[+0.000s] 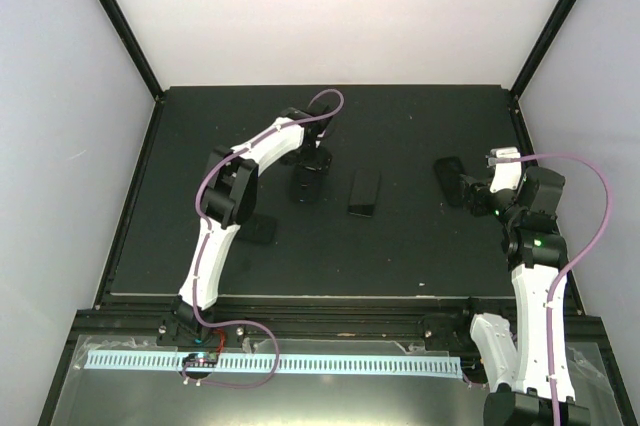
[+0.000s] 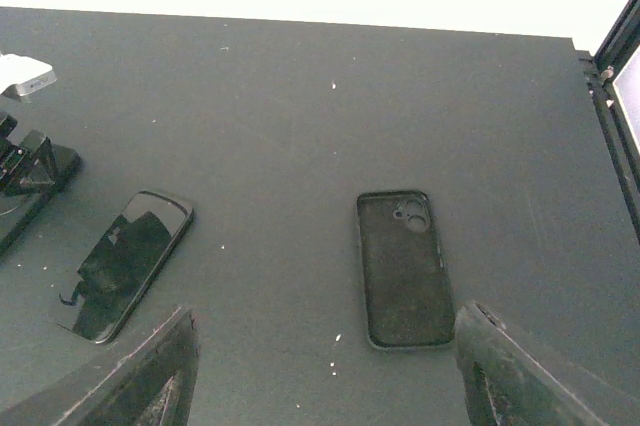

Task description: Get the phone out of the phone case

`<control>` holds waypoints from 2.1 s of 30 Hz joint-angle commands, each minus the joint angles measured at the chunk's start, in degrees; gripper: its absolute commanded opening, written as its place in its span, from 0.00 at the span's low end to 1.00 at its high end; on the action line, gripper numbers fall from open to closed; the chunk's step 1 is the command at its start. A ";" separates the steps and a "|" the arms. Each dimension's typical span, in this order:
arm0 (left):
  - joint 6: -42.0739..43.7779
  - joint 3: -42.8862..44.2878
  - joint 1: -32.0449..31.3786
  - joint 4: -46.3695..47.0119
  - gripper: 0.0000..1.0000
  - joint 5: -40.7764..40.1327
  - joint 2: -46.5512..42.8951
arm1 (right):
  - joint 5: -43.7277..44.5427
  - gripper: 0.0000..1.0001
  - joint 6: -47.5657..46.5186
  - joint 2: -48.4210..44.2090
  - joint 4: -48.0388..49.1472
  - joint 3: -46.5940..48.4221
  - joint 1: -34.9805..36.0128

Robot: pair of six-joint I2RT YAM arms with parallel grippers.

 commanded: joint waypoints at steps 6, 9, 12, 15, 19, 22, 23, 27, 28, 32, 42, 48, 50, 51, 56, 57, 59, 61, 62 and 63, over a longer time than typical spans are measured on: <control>0.05 -5.32 0.30 -3.65 0.91 2.97 -0.94 | -0.69 0.70 -0.37 0.11 0.04 0.66 -0.07; -0.08 -7.29 0.20 -2.88 0.88 4.41 -2.54 | -0.93 0.70 -0.21 0.31 0.20 0.51 -0.14; -0.39 -7.81 0.23 -3.26 0.87 4.34 -2.85 | -1.36 0.70 -0.22 0.92 0.11 0.59 -0.07; 0.10 -7.90 0.19 -3.74 0.86 4.34 -2.19 | -1.37 0.70 -0.34 1.49 -0.13 0.77 -0.12; 0.87 -7.13 0.28 -4.48 0.69 5.68 -0.83 | -1.13 0.70 -0.42 1.04 0.09 0.63 -0.07; 0.40 -6.99 0.00 -4.96 0.56 8.05 -2.17 | -1.59 0.69 -0.76 1.04 0.21 0.47 -0.07; -0.04 -7.84 -0.30 -4.47 0.54 8.04 -3.72 | -1.65 0.69 -0.84 1.06 0.22 0.51 -0.07; -0.99 -13.95 -2.36 0.79 0.49 8.54 -14.67 | -3.48 0.69 -1.71 1.45 0.43 0.34 -0.10; -1.00 -16.12 -2.98 2.48 0.48 9.56 -17.84 | -4.36 0.69 -2.08 1.64 0.27 0.26 -0.12; -3.57 -27.31 -6.58 12.90 0.41 15.26 -30.65 | -9.06 0.67 -4.25 2.40 -0.22 -0.03 -0.10; -12.09 -49.59 -19.84 47.92 0.41 23.21 -56.61 | -40.74 0.99 -15.13 3.10 -13.80 8.40 -0.05; -15.15 -62.90 -20.37 68.10 0.37 23.80 -69.87 | -56.78 1.00 -5.93 -1.82 -8.04 7.81 0.22; -14.71 -65.62 -20.48 72.33 0.37 24.70 -72.50 | -58.05 1.00 -5.62 -2.19 -7.77 7.68 0.70; -14.58 -66.62 -20.55 74.10 0.37 25.73 -73.46 | -57.93 1.00 -5.58 -1.98 -7.89 7.70 2.06; -15.06 -69.63 -20.67 82.63 0.37 31.61 -76.82 | -51.75 1.00 -5.98 3.28 -10.88 9.98 12.04; -15.22 -69.95 -20.77 83.72 0.38 32.12 -77.18 | -50.11 1.00 -5.98 4.55 -11.28 10.46 15.01; -15.30 -70.42 -20.95 85.27 0.38 32.50 -77.87 | -48.30 1.00 -5.02 6.60 -10.90 11.23 20.64; -15.20 -70.72 -21.04 86.25 0.38 32.75 -78.26 | -47.27 1.00 0.55 7.53 -6.64 10.58 23.83; -15.07 -70.67 -21.08 86.60 0.38 33.27 -78.28 | -46.40 1.00 4.93 7.52 -2.02 9.47 24.96; -14.75 -70.37 -21.08 86.95 0.38 34.12 -78.13 | -46.78 1.00 8.88 7.49 2.02 8.08 25.71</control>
